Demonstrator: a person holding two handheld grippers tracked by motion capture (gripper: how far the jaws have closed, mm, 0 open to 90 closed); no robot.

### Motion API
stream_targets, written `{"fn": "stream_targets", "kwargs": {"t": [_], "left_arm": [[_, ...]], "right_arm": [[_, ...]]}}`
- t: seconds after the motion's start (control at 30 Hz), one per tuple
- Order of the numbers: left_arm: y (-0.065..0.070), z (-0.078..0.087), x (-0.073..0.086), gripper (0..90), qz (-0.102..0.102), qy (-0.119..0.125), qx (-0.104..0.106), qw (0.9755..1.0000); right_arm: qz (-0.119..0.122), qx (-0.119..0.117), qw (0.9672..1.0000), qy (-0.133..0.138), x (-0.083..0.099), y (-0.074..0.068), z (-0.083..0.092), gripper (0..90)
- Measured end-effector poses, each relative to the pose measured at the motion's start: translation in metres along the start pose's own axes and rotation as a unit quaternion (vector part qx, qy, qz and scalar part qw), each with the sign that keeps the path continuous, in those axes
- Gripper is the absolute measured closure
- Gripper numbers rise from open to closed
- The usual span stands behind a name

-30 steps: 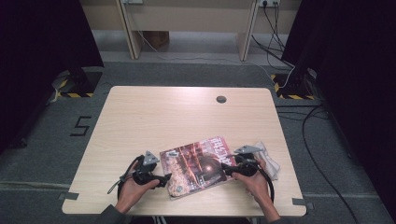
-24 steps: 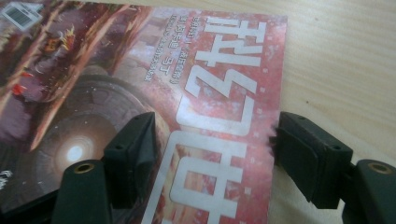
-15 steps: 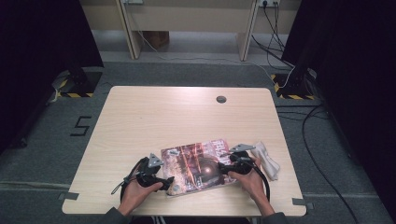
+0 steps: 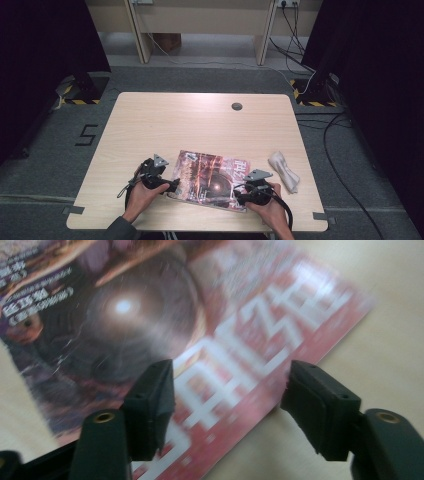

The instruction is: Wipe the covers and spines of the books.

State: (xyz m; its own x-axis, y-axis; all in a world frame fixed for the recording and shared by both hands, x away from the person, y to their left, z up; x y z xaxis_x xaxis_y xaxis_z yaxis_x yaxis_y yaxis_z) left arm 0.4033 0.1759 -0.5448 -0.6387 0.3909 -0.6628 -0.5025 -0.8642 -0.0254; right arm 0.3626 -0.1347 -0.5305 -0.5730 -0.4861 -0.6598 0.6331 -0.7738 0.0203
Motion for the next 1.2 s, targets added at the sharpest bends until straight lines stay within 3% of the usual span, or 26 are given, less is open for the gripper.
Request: {"fn": "stream_targets", "kwargs": {"t": [0.03, 0.1, 0.17, 0.23, 0.3, 0.4, 0.5, 0.77, 0.9, 1.07, 1.1, 1.2], "left_arm": [[0.002, 0.001, -0.001, 6.4, -0.004, 0.009, 0.006, 0.9999], [0.005, 0.006, -0.002, 23.0, -0.003, 0.018, 0.019, 0.9997], [0.011, 0.012, -0.001, 12.3, 0.001, 0.025, 0.022, 0.9994], [0.024, 0.022, 0.001, 19.4, -0.013, 0.036, 0.044, 0.9983], [0.038, 0.030, 0.005, 14.0, -0.030, 0.040, 0.051, 0.9975], [0.059, 0.036, 0.012, 16.6, -0.053, 0.036, 0.071, 0.9954], [0.070, 0.034, 0.018, 16.8, -0.065, 0.025, 0.086, 0.9938], [0.069, 0.021, 0.018, 16.9, -0.064, 0.012, 0.077, 0.9949], [0.069, 0.020, 0.018, 15.2, -0.069, 0.011, 0.075, 0.9947], [0.064, 0.019, 0.016, 14.2, -0.074, 0.005, 0.070, 0.9948], [0.061, 0.019, 0.016, 14.1, -0.071, 0.006, 0.064, 0.9954], [0.052, 0.018, 0.015, 15.0, -0.061, 0.007, 0.049, 0.9969]], "right_arm": [[0.012, 0.007, 0.9998, 0.015, -0.005, 0.003, 0.002, 35.9], [0.017, -0.004, 0.9989, 0.042, -0.016, 0.008, 0.005, 36.5], [0.010, -0.011, 0.9984, 0.055, -0.024, 0.013, 0.004, 37.6], [-0.001, -0.014, 0.9984, 0.054, -0.029, 0.021, -0.002, 39.3], [-0.007, -0.023, 0.9983, 0.053, -0.035, 0.027, -0.009, 40.6], [-0.023, -0.036, 0.9981, 0.045, -0.045, 0.036, -0.020, 41.0], [-0.030, -0.028, 0.9983, 0.040, -0.058, 0.043, -0.030, 41.2], [-0.009, -0.026, 0.9996, -0.010, -0.083, 0.049, -0.067, 40.5], [-0.021, -0.045, 0.9983, -0.032, -0.088, 0.050, -0.084, 40.0], [-0.026, -0.070, 0.9964, -0.040, -0.089, 0.048, -0.086, 41.2], [-0.026, -0.082, 0.9954, -0.042, -0.087, 0.046, -0.085, 41.5], [-0.023, -0.087, 0.9948, -0.048, -0.082, 0.041, -0.079, 43.5]]}}
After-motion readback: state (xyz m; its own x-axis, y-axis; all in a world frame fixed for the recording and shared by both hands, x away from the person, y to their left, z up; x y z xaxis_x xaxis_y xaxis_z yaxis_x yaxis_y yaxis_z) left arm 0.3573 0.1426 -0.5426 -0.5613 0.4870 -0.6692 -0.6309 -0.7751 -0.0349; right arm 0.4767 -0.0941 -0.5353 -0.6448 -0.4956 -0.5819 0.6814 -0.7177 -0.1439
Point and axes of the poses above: each handheld gripper's, and its own axes: z roughly backward along the jaws, x roughly out of its underside, y roughly to its right, the point moved 5 cm from there along -z, roughly forward along the jaws, and after that the axes turned 1 degree about -x, right-handed, at the moved point
